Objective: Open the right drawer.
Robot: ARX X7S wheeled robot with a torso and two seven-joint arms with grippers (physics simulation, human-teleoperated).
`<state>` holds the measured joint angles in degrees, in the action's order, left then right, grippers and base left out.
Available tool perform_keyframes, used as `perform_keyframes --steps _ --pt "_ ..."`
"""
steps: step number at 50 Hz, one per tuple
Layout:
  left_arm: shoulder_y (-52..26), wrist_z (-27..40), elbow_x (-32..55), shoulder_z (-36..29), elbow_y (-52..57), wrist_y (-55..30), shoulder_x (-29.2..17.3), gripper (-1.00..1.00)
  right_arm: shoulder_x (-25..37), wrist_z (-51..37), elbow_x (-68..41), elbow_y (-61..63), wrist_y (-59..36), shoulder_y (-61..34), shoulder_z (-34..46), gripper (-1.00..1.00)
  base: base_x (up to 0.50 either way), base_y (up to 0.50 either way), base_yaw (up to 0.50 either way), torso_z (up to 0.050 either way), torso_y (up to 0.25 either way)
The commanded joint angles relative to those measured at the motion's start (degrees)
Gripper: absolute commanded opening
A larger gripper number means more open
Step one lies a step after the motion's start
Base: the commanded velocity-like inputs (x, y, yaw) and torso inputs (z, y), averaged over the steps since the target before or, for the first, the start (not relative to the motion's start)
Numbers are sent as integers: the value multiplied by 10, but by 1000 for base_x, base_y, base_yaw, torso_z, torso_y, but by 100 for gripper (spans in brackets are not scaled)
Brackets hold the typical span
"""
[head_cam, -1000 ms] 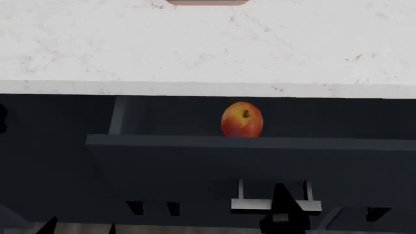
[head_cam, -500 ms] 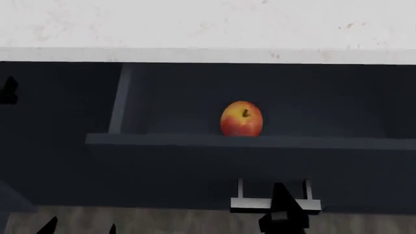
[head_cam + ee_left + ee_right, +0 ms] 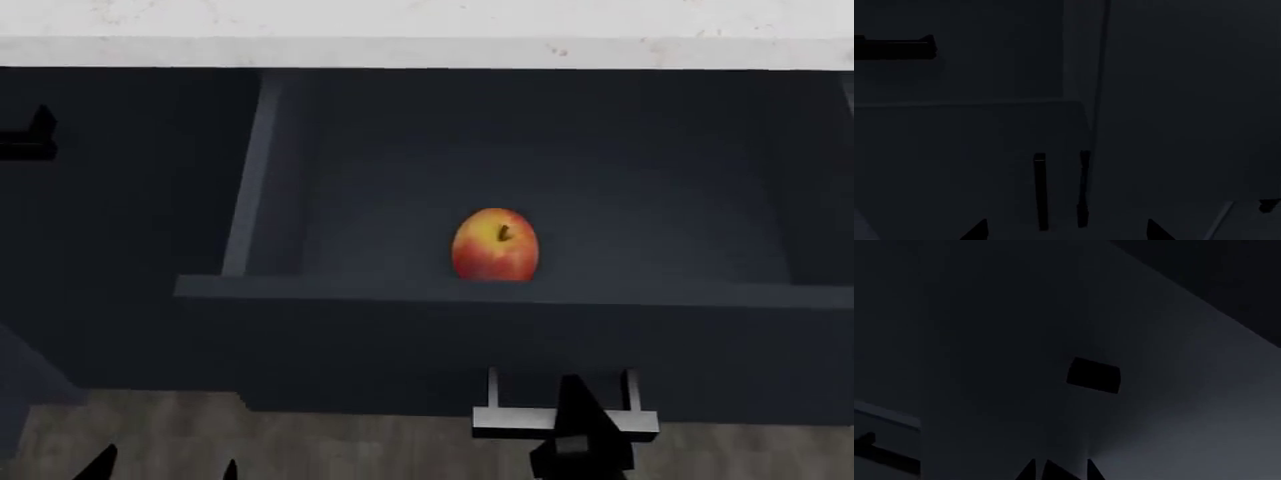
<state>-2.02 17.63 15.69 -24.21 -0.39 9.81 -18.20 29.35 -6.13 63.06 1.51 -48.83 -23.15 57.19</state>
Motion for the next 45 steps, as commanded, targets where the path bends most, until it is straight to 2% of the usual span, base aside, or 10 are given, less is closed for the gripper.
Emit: perform_keyframes --steps 1,45 --pt "-1 1 1 -1 -1 1 -1 100 -2 0 24 12 4 4 22 -100 -176 0 0 0 0" --pt "-2 7 2 -7 -2 2 -4 100 -1 2 30 9 6 1 23 -100 -179 0 0 0 0"
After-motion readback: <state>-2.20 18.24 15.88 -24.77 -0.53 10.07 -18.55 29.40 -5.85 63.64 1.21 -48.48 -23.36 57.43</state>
